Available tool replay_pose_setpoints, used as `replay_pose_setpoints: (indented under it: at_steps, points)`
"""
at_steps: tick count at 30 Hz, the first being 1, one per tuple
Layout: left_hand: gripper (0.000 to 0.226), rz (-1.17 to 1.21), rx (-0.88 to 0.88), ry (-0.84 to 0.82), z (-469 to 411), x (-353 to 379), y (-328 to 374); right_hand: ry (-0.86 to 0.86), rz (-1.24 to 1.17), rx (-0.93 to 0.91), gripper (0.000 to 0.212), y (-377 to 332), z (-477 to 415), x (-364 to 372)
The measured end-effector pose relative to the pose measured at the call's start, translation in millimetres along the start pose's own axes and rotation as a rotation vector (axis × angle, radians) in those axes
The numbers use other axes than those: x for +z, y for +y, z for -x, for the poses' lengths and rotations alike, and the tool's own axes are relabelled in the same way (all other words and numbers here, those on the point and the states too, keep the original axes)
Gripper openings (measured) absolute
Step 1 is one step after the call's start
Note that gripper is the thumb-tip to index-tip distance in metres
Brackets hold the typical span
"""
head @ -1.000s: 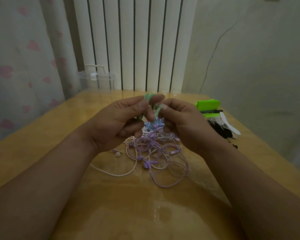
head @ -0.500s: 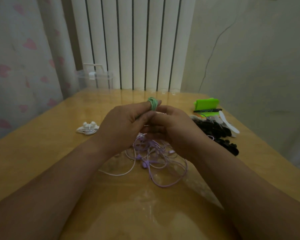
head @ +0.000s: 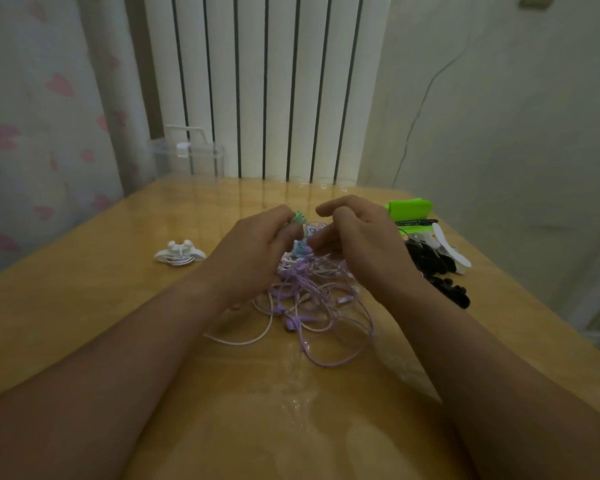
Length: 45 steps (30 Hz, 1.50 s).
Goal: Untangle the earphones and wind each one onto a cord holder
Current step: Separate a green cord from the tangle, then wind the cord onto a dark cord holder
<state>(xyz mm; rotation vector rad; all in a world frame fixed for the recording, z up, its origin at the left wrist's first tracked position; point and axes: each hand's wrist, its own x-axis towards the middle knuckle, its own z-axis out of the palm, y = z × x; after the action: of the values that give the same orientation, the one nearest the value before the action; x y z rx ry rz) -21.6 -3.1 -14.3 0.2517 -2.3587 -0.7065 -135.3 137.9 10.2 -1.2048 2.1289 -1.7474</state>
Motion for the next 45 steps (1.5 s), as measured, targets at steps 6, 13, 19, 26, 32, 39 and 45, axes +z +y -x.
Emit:
replay_pose_setpoints:
  at_steps: [6,13,19,26,32,39,45]
  points:
    - [0.029,0.324,-0.115,-0.09,6.1,7.5,20.8,0.235,0.046,0.07,0.025,-7.5,-20.9,-51.0]
    - [0.028,0.516,-0.182,0.022,1.5,6.7,43.9,0.241,0.694,0.252,0.022,52.5,-4.0,-138.7]
    - [0.028,0.761,-0.293,-0.177,-8.1,23.3,81.3,-0.006,0.899,0.396,0.025,80.2,15.7,-137.8]
    - [0.025,1.128,-0.479,-0.168,-7.9,27.5,78.4,0.178,0.538,0.403,0.003,51.7,33.8,-144.3]
    - [0.026,1.231,-0.482,-0.157,-8.1,3.3,51.6,0.005,-0.331,0.276,0.008,-1.4,28.7,-91.4]
    - [0.027,1.136,-0.473,-0.069,-7.8,-6.9,16.0,-0.32,-0.49,0.281,0.008,-15.8,-3.3,-17.1]
    - [0.023,0.995,-0.404,-0.022,-6.2,-5.0,10.2,-0.402,-0.388,0.316,0.01,-0.5,-1.0,-17.3]
